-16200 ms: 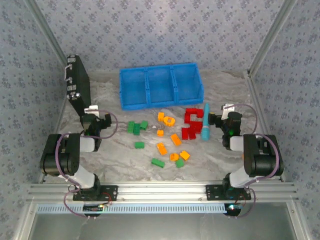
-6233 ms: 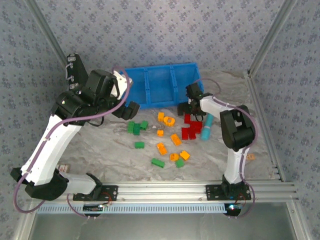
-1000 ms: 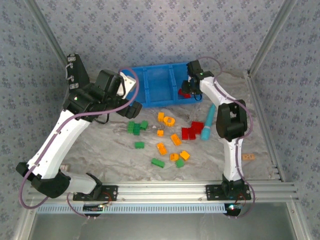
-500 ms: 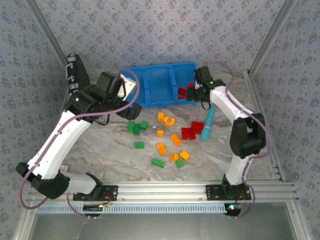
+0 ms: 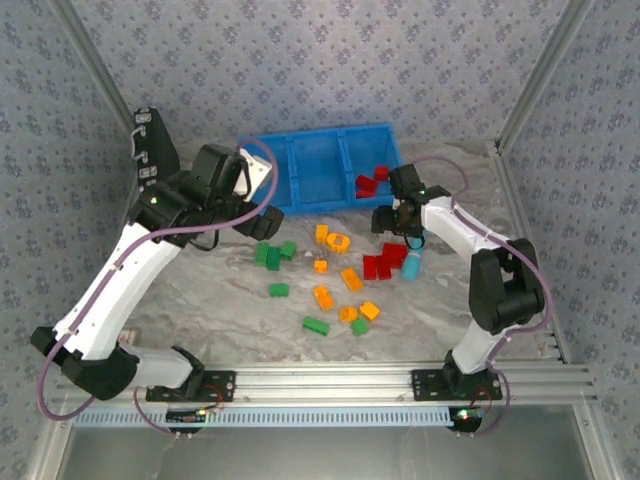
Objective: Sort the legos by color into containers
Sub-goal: Pick up the lego from the middle-right of the table.
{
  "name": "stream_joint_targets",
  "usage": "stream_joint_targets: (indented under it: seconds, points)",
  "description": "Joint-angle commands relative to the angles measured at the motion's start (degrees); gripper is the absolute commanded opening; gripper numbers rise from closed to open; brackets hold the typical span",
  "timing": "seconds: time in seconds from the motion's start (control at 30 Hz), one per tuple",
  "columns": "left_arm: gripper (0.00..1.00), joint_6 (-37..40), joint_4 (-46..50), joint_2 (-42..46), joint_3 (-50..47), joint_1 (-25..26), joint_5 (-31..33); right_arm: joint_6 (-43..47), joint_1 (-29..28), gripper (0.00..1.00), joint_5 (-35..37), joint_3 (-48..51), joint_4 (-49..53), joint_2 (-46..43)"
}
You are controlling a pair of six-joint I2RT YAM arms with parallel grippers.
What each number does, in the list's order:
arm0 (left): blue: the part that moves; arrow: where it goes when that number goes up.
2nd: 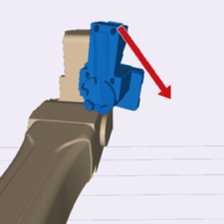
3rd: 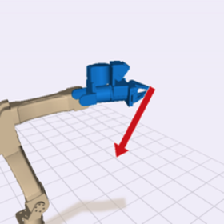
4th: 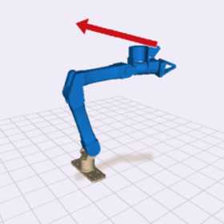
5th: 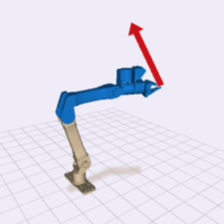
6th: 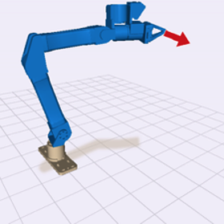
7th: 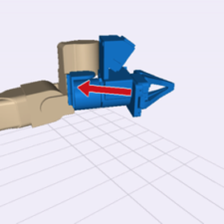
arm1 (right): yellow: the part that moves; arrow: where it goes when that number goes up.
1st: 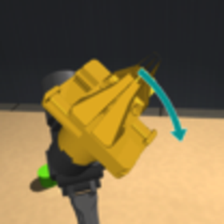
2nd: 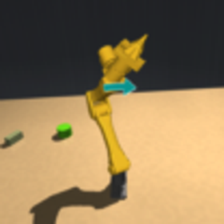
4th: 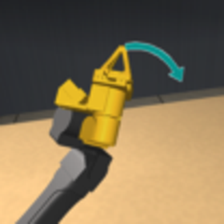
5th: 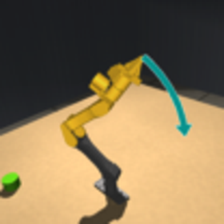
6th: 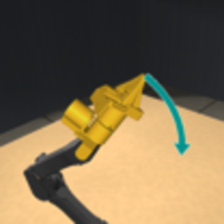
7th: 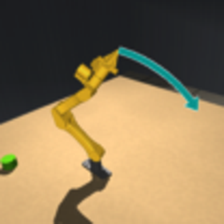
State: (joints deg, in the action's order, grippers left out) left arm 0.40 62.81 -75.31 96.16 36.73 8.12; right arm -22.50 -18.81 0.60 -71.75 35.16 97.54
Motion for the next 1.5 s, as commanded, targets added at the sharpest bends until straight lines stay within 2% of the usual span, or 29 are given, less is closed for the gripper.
stream_joint_targets:
  seconds: [0.0, 0.27, 0.5, 0.93, 1.23, 1.33, 1.47]
  points:
    - [1.00, -0.58, -1.02, 1.33, 0.04, -0.43, -1.13, -2.26, -0.28, 0.79, -0.55, -0.54, -0.08, 2.80]
    - [1.00, -0.83, -0.58, 2.01, -0.51, -0.62, -0.90, -2.85, -0.02, 0.86, 0.83, 1.03, 0.26, 5.38]
    - [1.00, -1.11, -0.46, 2.27, -0.78, -0.71, -0.91, -2.90, 0.43, 0.89, 3.23, 1.86, 1.80, 6.35]
    - [1.00, -1.41, -0.23, 2.62, -0.95, -0.74, -0.77, -3.10, 0.62, 0.92, 3.16, 1.12, 2.67, 9.10]
    - [1.00, -1.36, -0.43, 2.80, -1.32, -0.75, -0.78, -2.90, 0.53, 0.84, 4.09, -0.01, 3.41, 10.61]
    - [1.00, -1.30, -0.58, 2.80, -1.41, -0.83, -0.78, -2.81, 0.46, 0.79, 4.21, -0.52, 3.69, 11.13]
    - [1.00, -1.28, -0.67, 2.80, -1.59, -0.87, -0.80, -2.59, 0.44, 0.66, 4.24, -1.28, 4.11, 11.15]
